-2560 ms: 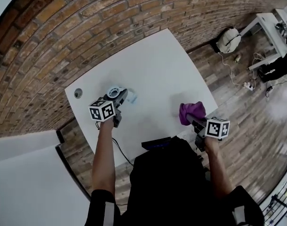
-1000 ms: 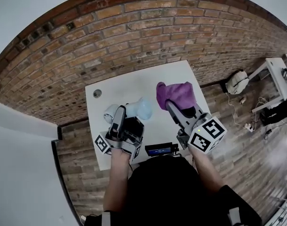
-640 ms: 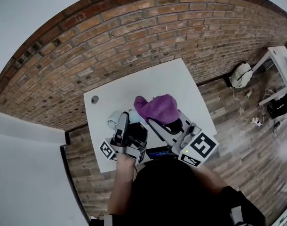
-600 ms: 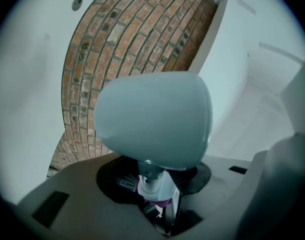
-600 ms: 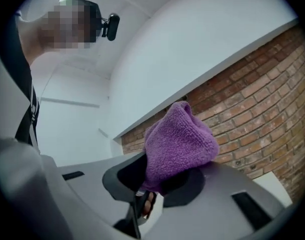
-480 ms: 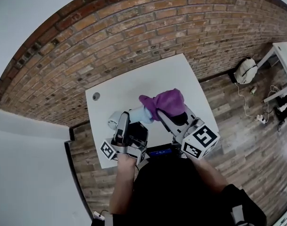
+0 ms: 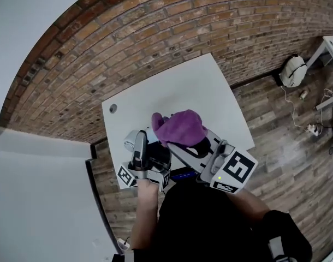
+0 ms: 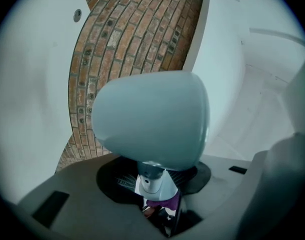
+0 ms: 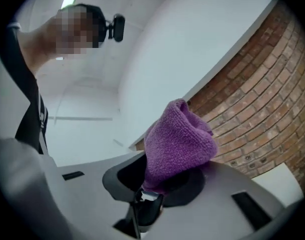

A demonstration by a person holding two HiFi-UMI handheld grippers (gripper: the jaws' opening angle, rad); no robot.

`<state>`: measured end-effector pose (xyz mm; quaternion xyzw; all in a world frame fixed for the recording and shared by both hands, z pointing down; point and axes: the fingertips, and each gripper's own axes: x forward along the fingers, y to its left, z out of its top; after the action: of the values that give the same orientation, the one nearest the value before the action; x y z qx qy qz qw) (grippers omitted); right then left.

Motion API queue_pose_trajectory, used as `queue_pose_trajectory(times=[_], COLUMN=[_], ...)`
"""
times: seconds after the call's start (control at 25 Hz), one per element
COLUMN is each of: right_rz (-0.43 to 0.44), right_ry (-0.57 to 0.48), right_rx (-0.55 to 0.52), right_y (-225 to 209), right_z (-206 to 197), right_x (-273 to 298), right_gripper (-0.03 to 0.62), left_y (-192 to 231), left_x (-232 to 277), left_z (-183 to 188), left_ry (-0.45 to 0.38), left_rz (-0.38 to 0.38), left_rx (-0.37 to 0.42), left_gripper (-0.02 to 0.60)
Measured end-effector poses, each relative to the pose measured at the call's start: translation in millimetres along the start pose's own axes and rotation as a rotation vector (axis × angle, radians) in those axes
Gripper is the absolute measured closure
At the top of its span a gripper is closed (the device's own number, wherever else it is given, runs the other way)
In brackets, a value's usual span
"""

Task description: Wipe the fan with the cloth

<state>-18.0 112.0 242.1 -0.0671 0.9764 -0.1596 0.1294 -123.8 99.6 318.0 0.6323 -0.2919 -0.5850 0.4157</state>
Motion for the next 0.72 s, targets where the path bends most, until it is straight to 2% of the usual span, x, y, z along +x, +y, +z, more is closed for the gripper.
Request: queue_pose_trajectory(times=[0.12,0.2,0.28,0.36,0.44,0.52,0.6,0.72], right_rz=[-0.005,-0.038,-0.105,-0.213,-0.266,-0.225,-0.134,-0.024], right_ry=[-0.009,-0.012,0.012,0.066,0.058,-0.011,-0.064,-0.018], right_rx=[0.054,0.076,0.093,0.119,0.169,0.189,0.154,0.077], right_y=[-5.0,-19.4,-41.9,-70.0,-83.4,-72.0,-43.9,-3.7], right_z=[-14.7,-22.7,-36.1,-52.2,-53.0,-32.2,-5.7,1.2], right_x=[-7.2,-17.6,-28.7,-42.5,-54.9,-58.4,-53.1,-34.9], right_gripper=[0.522,0.522,0.522,0.522,0.522,0.522,0.523,0.522], left_y=[-2.5,-7.1,-9.3,-10.8,-12.9,-13.5,-12.8,-12.4], left_x=[-3.2,-5.3,-7.4,-9.3,-10.1,-9.8,-8.6,-5.9], left_z=[-9.5,-15.7,-19.3,-21.5,-23.7,-23.2,-23.2,-29.4], left_ry=[0.004,0.013,0.017,0.016,0.021,0.023,0.024,0.037], left_rz=[-0.003,-0.014,-0.017,-0.026,-0.028,-0.022,-0.017,-0.016], left_rx=[0.0,0.011,0.025,0.021,0.028,0.038,0.043,0.059], left_gripper=[0.414,0.416,0.416,0.416,0.416,0.416,0.416,0.416])
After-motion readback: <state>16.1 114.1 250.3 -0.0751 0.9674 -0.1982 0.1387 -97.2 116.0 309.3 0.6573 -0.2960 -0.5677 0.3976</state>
